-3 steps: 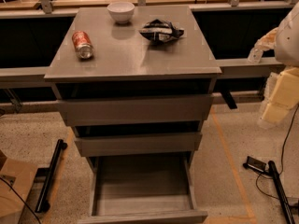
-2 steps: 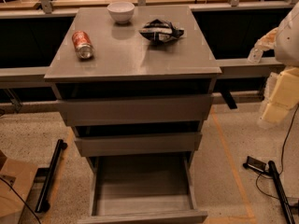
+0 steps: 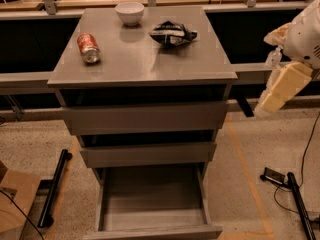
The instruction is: Place blue chip bag into bottom drawer
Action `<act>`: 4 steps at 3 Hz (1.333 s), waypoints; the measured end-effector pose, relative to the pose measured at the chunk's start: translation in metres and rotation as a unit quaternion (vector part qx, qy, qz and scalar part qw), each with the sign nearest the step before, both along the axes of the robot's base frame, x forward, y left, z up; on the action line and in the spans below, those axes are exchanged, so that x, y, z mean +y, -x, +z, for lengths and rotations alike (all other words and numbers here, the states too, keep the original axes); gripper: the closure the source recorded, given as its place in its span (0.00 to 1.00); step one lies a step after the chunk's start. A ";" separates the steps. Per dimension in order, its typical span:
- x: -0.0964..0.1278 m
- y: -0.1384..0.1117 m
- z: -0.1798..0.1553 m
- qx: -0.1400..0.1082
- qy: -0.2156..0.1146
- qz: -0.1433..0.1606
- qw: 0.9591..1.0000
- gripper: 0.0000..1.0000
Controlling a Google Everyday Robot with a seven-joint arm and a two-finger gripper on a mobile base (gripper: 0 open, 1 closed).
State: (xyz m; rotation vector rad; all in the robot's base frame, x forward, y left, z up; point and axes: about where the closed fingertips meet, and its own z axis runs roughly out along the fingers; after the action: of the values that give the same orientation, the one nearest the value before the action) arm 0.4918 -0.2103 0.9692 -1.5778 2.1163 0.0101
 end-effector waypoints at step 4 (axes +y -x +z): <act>0.047 -0.087 -0.021 -0.032 -0.157 -0.002 0.987 0.00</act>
Offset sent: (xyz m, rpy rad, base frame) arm 0.0337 0.0079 -0.0132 0.1309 0.0238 -0.0198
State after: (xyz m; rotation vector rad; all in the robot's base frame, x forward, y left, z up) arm 0.5792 -0.1628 0.9482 -1.3682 1.9557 0.2740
